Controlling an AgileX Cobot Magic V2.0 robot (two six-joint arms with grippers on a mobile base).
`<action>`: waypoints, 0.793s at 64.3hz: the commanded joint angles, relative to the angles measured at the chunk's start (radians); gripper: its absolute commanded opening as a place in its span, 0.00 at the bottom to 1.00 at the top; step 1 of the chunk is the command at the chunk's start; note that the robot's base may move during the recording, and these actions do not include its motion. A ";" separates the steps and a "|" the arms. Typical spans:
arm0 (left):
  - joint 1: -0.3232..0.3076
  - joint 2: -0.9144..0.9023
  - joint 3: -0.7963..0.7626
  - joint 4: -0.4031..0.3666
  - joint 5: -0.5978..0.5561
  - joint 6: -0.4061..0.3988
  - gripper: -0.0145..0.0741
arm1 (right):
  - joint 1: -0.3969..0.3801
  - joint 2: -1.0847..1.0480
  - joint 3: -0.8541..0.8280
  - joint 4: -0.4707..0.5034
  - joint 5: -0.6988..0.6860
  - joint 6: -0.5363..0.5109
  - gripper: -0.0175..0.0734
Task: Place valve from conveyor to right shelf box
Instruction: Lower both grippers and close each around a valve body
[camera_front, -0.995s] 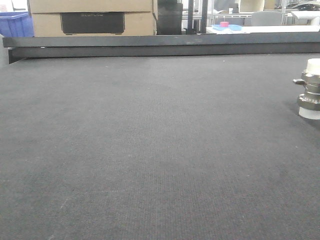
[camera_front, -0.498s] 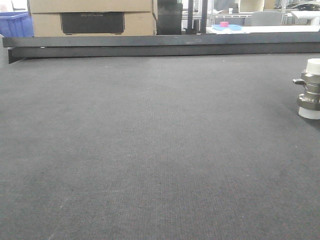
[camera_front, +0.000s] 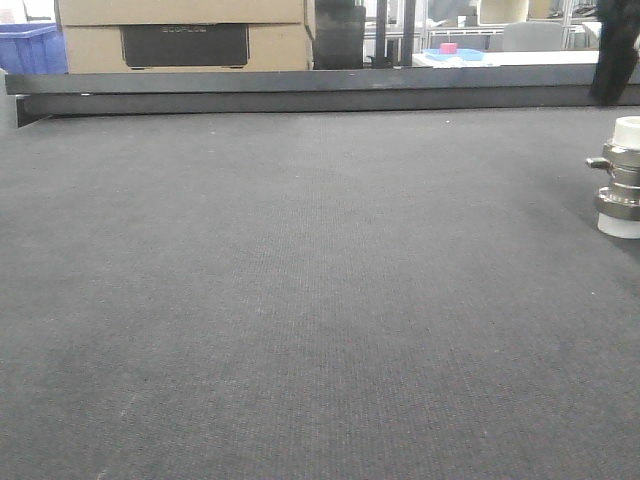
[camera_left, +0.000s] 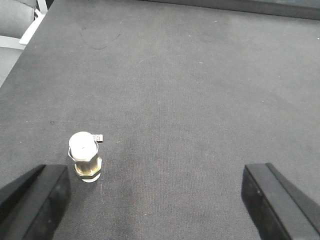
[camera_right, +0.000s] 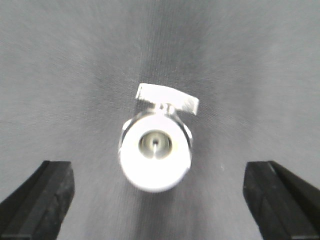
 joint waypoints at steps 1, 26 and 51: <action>-0.007 0.002 -0.009 -0.009 -0.009 -0.006 0.84 | 0.002 0.048 -0.010 -0.005 -0.030 -0.016 0.82; -0.007 0.002 -0.009 -0.009 -0.009 -0.006 0.84 | 0.002 0.167 -0.010 -0.005 -0.068 -0.025 0.79; -0.007 0.066 -0.061 -0.002 0.149 -0.006 0.84 | 0.002 0.124 -0.010 -0.005 -0.071 -0.025 0.02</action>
